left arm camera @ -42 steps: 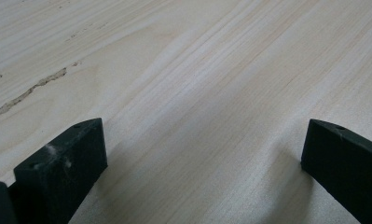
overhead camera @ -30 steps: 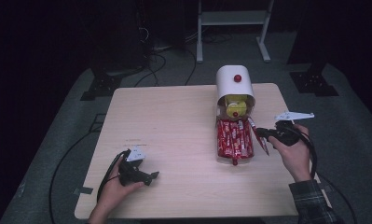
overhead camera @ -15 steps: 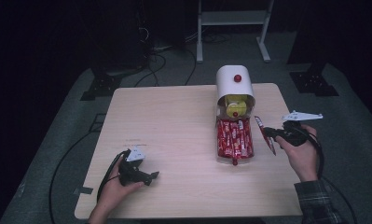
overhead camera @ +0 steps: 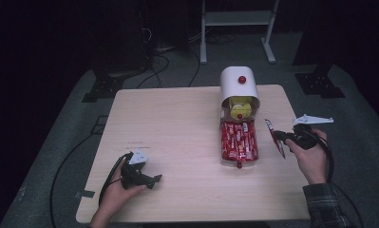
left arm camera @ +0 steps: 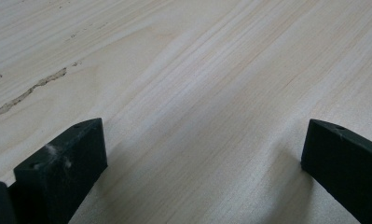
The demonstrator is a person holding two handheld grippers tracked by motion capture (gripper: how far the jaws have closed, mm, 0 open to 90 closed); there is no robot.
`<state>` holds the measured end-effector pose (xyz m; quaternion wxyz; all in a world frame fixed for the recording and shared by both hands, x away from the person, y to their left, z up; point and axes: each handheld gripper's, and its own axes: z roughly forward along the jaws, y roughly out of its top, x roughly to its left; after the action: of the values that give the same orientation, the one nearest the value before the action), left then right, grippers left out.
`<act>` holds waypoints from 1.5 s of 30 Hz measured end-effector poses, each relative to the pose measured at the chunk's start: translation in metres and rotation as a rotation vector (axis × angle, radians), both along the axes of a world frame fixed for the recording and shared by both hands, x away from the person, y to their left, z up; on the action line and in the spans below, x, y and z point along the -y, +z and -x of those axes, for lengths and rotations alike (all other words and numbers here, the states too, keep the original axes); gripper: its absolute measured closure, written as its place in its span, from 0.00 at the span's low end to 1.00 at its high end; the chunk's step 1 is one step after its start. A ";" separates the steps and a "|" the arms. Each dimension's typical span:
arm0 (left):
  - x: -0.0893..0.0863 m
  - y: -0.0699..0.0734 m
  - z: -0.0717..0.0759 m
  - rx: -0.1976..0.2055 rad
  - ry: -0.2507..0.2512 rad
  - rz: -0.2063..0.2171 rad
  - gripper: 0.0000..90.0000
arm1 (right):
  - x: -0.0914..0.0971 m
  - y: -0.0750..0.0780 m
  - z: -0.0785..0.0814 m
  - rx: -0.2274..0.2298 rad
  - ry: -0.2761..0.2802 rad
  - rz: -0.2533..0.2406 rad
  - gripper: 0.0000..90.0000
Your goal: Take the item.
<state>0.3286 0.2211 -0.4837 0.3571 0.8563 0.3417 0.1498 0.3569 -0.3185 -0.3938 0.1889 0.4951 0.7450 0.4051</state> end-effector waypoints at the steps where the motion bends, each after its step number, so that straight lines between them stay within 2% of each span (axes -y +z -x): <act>1: 0.000 0.000 0.000 0.000 0.000 0.000 0.00 | 0.001 -0.002 -0.001 -0.003 -0.003 0.001 0.98; 31: 0.000 0.000 0.000 0.000 0.000 0.000 0.00 | 0.004 -0.042 -0.015 -0.051 -0.018 0.026 0.98; 45: 0.000 0.000 0.000 0.000 0.000 0.000 0.00 | -0.004 -0.057 -0.022 -0.079 -0.009 0.058 0.98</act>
<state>0.3285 0.2211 -0.4837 0.3570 0.8563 0.3418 0.1498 0.3787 -0.3148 -0.4508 0.1750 0.5083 0.7612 0.3627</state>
